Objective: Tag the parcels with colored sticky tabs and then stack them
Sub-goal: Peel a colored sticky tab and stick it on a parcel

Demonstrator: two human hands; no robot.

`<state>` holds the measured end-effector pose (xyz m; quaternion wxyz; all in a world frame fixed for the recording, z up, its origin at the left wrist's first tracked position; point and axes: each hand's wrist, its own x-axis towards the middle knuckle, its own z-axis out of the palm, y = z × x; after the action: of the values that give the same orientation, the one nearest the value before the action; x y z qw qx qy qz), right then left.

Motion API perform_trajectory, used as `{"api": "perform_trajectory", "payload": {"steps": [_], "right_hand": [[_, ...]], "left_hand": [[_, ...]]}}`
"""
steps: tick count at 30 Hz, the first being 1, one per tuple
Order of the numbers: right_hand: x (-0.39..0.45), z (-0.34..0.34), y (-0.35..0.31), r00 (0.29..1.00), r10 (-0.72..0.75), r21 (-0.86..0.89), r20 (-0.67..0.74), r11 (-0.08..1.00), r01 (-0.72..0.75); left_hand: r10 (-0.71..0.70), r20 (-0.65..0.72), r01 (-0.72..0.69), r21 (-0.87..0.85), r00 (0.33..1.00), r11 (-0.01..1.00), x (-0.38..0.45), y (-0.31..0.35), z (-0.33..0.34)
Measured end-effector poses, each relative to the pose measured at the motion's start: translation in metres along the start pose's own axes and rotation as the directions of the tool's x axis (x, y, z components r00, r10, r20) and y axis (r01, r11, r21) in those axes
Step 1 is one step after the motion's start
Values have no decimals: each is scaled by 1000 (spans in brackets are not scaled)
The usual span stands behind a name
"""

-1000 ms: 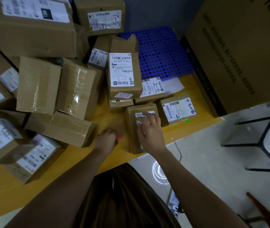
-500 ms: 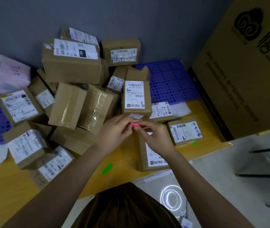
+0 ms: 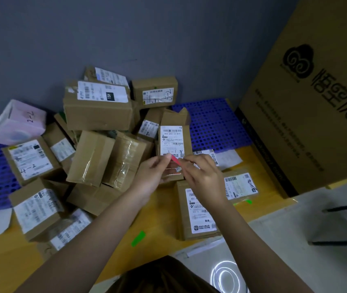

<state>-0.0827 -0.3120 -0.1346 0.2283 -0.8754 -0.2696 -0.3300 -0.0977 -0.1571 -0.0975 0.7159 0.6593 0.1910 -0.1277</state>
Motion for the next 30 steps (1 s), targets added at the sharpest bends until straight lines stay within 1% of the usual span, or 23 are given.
{"api": "perform_trajectory", "payload": {"steps": [1,3,6,11,15,18,21,23,25,27,30], "right_hand": [[0,-1,0,999,-29,-22,16,999,29],[2,-3,1,996,-55,-6,70,998,55],[9,-10,2,986,-85,59,147,995,77],[18,-14,1,966,-196,23,167,981,195],[22,-14,0,966,-188,37,180,982,184],[22,-12,2,967,-169,3,192,985,172],[27,-13,6,970,-85,43,229,996,77],[35,-18,8,970,3,142,245,989,-38],[43,-24,8,950,81,249,301,955,-161],[50,-28,10,899,163,320,407,896,-308],[56,-32,15,787,256,381,561,764,-520]], "left_hand": [[-32,22,35,-101,999,994,-1,5,2],[-46,12,47,-156,999,987,0,9,3],[-12,-34,9,-86,999,996,3,15,4],[49,-74,-48,15,996,999,5,23,6],[57,-79,-55,37,995,998,6,27,7],[35,-62,-35,1,997,999,5,29,8],[29,11,-28,-54,1000,998,4,33,6],[29,77,-23,-69,997,997,4,35,2],[36,94,-33,-37,995,999,5,36,-1],[61,90,-65,34,994,997,5,36,-1],[114,99,-125,114,989,986,4,37,3]]}}
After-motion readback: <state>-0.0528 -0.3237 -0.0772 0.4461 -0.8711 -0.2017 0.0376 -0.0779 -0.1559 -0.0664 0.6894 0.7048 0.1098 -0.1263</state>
